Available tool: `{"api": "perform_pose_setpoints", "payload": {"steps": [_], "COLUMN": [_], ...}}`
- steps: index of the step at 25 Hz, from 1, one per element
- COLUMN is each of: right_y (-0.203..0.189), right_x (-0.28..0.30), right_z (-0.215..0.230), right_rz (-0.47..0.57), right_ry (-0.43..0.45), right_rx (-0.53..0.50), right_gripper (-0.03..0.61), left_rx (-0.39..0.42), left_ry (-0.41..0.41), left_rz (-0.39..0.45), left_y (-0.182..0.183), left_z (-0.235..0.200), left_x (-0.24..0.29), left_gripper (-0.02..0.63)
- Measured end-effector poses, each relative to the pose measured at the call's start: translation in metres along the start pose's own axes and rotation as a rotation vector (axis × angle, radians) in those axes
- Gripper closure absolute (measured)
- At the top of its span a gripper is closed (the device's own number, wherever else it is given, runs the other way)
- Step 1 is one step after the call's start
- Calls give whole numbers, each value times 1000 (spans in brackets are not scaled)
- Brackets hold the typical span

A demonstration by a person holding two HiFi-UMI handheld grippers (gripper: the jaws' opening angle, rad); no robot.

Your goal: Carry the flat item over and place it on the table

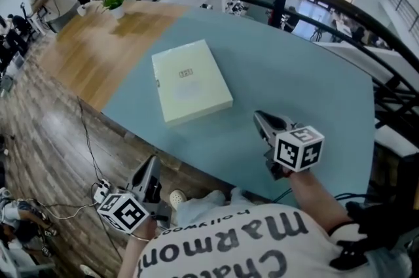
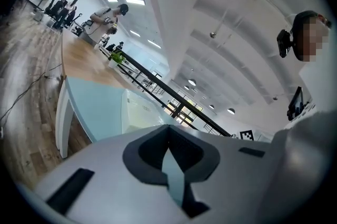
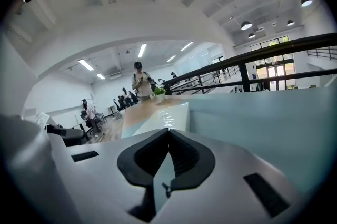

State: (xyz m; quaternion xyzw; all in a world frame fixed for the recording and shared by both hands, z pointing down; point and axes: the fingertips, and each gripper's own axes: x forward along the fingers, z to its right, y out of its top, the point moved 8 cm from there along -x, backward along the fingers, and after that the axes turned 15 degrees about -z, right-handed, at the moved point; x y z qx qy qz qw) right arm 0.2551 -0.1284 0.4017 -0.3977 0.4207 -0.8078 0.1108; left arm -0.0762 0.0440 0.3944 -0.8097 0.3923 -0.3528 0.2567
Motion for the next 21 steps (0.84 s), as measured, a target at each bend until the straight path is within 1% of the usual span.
{"api": "perform_pose_setpoints", "payload": {"steps": [7, 14, 21], "right_y": [-21, -30, -34], "right_x": [-18, -23, -17], "right_z": [9, 10, 15], "right_rz": [1, -11, -19], "right_ry": [-17, -21, -43], "right_rx": [-6, -34, -23], "right_gripper": [541, 541, 541], "left_rx": [-3, -5, 2], "left_ry": [8, 15, 4], "left_rz": [5, 16, 26], "left_y": [-19, -32, -28], "left_z": [20, 29, 23], "left_x": [-5, -12, -6], "left_gripper": [611, 612, 612]}}
